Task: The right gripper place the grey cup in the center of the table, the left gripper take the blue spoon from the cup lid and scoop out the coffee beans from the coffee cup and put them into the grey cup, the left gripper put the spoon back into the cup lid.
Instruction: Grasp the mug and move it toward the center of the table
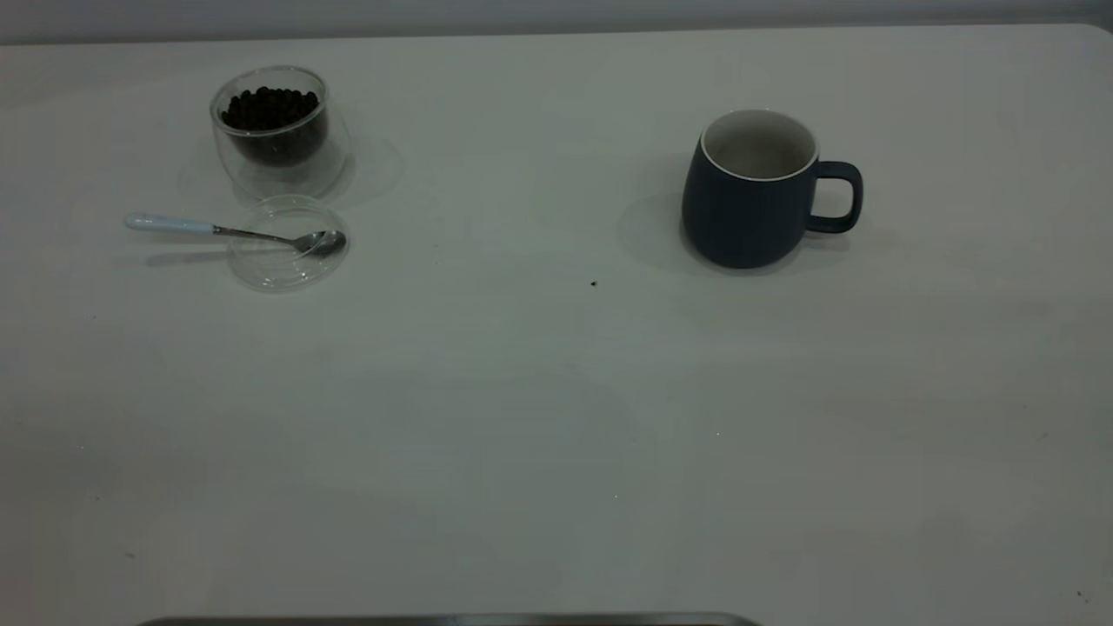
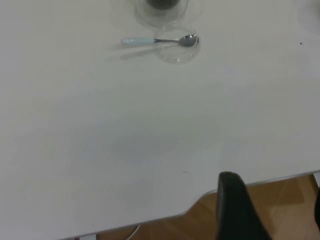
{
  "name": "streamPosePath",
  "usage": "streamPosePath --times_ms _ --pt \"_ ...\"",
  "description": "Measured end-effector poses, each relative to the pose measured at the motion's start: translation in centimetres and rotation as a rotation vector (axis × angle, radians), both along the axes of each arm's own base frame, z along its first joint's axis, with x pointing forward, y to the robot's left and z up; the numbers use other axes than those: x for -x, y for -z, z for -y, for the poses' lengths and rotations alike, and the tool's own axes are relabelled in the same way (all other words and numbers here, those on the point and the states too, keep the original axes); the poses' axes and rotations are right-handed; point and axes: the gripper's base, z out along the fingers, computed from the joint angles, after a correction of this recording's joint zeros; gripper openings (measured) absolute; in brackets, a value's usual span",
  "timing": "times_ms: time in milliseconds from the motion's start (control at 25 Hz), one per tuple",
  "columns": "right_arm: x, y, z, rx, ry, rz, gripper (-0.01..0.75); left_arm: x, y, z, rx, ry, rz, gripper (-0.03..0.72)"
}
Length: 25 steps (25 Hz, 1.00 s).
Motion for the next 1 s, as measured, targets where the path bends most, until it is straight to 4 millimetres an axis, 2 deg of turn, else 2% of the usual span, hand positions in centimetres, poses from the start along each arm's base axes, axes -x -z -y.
streamPosePath --times_ms 640,800,880,1000 --pt "0.0 0.0 -0.1 -0.010 -0.006 0.000 0.364 0.0 0.0 0.0 -0.001 0.001 0.000 0.445" --pt "-0.1 0.0 -0.8 -0.049 -0.069 -0.004 0.364 0.0 0.0 0.0 -0.001 0.001 0.000 0.445" --pt "-0.5 0.0 -1.1 -0.056 -0.112 -0.031 0.364 0.0 0.0 0.0 -0.001 0.001 0.000 0.445" --pt "-2.2 0.0 -1.6 -0.070 -0.164 -0.140 0.364 0.0 0.0 0.0 -0.001 0.001 0.000 0.445"
